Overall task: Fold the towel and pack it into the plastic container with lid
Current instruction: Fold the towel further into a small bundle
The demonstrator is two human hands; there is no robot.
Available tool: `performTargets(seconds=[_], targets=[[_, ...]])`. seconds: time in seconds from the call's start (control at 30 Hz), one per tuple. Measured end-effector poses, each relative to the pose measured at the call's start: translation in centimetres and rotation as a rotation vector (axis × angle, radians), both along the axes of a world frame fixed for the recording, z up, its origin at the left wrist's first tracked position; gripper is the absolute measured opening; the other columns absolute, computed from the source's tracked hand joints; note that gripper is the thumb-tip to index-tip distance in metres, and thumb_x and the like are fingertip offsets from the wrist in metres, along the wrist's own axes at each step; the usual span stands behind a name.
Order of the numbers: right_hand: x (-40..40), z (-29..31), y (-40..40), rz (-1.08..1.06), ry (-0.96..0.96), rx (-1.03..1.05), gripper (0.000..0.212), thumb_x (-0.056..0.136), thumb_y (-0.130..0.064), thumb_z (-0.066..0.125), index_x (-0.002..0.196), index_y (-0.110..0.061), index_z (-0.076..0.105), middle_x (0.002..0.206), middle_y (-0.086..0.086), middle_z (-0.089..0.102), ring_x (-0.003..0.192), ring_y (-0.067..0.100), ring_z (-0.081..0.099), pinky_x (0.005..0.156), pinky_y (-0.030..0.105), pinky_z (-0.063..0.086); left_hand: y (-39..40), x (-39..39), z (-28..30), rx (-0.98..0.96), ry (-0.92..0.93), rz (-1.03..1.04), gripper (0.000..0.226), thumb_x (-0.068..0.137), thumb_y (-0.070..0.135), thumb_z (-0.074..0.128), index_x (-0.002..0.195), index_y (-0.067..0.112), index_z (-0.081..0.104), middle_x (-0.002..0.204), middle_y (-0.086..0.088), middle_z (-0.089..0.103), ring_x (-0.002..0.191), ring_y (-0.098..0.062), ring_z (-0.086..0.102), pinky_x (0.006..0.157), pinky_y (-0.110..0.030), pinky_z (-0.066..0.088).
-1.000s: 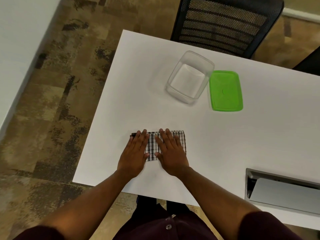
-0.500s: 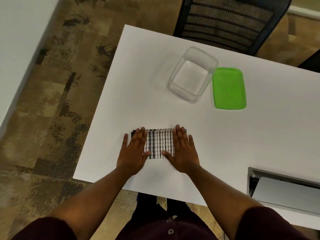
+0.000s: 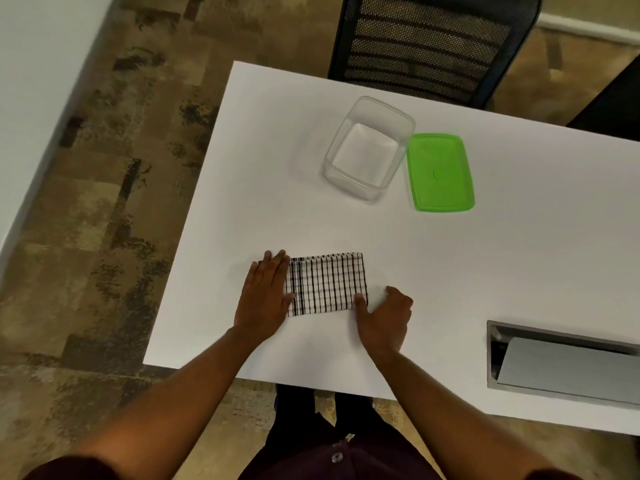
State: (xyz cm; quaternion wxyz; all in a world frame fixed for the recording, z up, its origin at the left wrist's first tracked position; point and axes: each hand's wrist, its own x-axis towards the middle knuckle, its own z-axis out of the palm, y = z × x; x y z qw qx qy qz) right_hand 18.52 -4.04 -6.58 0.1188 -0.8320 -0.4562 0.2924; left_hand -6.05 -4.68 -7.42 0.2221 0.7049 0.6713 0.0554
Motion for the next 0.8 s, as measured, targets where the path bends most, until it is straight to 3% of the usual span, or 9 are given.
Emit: performTargets(seconds=[0.13, 0.23, 0.3, 0.43, 0.57, 0.67, 0.73, 0.8], targets=[[-0.7, 0.3, -1.0, -0.191, 0.126, -0.186, 0.057, 0.087, -0.057, 0.068, 0.122, -0.014, 0.056, 0.123, 0.005, 0.063, 0.112, 0.028, 0.064, 0.096, 0.043, 0.054, 3.8, 0.9, 1.1, -0.097, 0.037, -0.056, 0.072, 0.094, 0.039, 0.059, 0.155, 0.014, 0.029, 0.152, -0.008, 0.040, 0.139, -0.029, 0.038, 0.120, -0.042, 0.026], [-1.5, 0.7, -1.2, -0.225, 0.276, -0.312, 0.048, 0.089, -0.057, 0.064, 0.092, -0.010, 0.072, 0.086, 0.004, 0.078, 0.084, 0.025, 0.075, 0.084, 0.043, 0.061, 5.6, 0.8, 1.9, -0.174, 0.136, -0.076, 0.066, 0.092, 0.046, 0.059, 0.147, 0.019, 0.036, 0.135, -0.008, 0.052, 0.121, -0.029, 0.051, 0.104, -0.042, 0.041], [-2.7, 1.1, -1.4, -0.354, 0.502, -0.367, 0.038, 0.090, -0.043, 0.072, 0.080, -0.006, 0.075, 0.065, 0.006, 0.075, 0.062, 0.022, 0.074, 0.072, 0.042, 0.066, 6.0, 0.8, 1.9, -0.310, 0.041, -0.009, 0.061, 0.090, 0.048, 0.062, 0.141, 0.022, 0.039, 0.130, -0.008, 0.053, 0.119, -0.030, 0.051, 0.099, -0.045, 0.044], [-4.7, 1.8, -1.1, -0.502, 0.756, -0.407, 0.022, 0.087, -0.022, 0.080, 0.092, -0.001, 0.076, 0.070, 0.010, 0.071, 0.057, 0.019, 0.065, 0.057, 0.030, 0.057, 6.5, 1.2, 1.5, -0.442, -0.056, 0.082, 0.051, 0.091, 0.053, 0.059, 0.127, 0.018, 0.054, 0.126, -0.011, 0.051, 0.121, -0.030, 0.047, 0.099, -0.047, 0.047], [-5.8, 2.1, -0.5, -0.532, 0.787, -0.404, 0.015, 0.087, -0.017, 0.079, 0.080, -0.007, 0.070, 0.081, 0.011, 0.069, 0.058, 0.015, 0.060, 0.061, 0.030, 0.049, 6.5, 1.7, 1.8, -0.468, -0.063, 0.067, 0.052, 0.089, 0.053, 0.062, 0.120, 0.012, 0.055, 0.122, -0.011, 0.054, 0.110, -0.025, 0.052, 0.092, -0.040, 0.050], [-6.1, 2.1, -0.7, -0.580, 0.826, -0.324, 0.012, 0.094, -0.014, 0.069, 0.083, -0.010, 0.064, 0.091, 0.013, 0.073, 0.069, 0.016, 0.066, 0.062, 0.032, 0.053, 6.8, 2.1, 2.6, -0.595, -0.288, 0.188, 0.054, 0.087, 0.045, 0.069, 0.121, 0.010, 0.046, 0.116, -0.008, 0.059, 0.099, -0.019, 0.058, 0.074, -0.031, 0.051], [-5.8, 2.4, -0.7, -0.616, 0.893, -0.263, 0.009, 0.097, -0.016, 0.065, 0.090, -0.010, 0.063, 0.097, 0.009, 0.076, 0.079, 0.017, 0.072, 0.069, 0.032, 0.061, 6.6, 2.4, 3.3, -0.711, -0.503, 0.356, 0.057, 0.088, 0.043, 0.070, 0.124, 0.005, 0.048, 0.118, -0.011, 0.062, 0.102, -0.022, 0.064, 0.078, -0.034, 0.056], [-5.2, 3.0, -0.2, -0.637, 1.015, -0.230, 0.008, 0.100, -0.017, 0.063, 0.099, -0.009, 0.064, 0.100, 0.010, 0.076, 0.084, 0.018, 0.074, 0.066, 0.030, 0.061, 6.3, 2.4, 3.7, -0.763, -0.701, 0.489, 0.046, 0.093, 0.042, 0.065, 0.117, 0.004, 0.061, 0.118, -0.018, 0.069, 0.097, -0.025, 0.070, 0.086, -0.038, 0.059]])
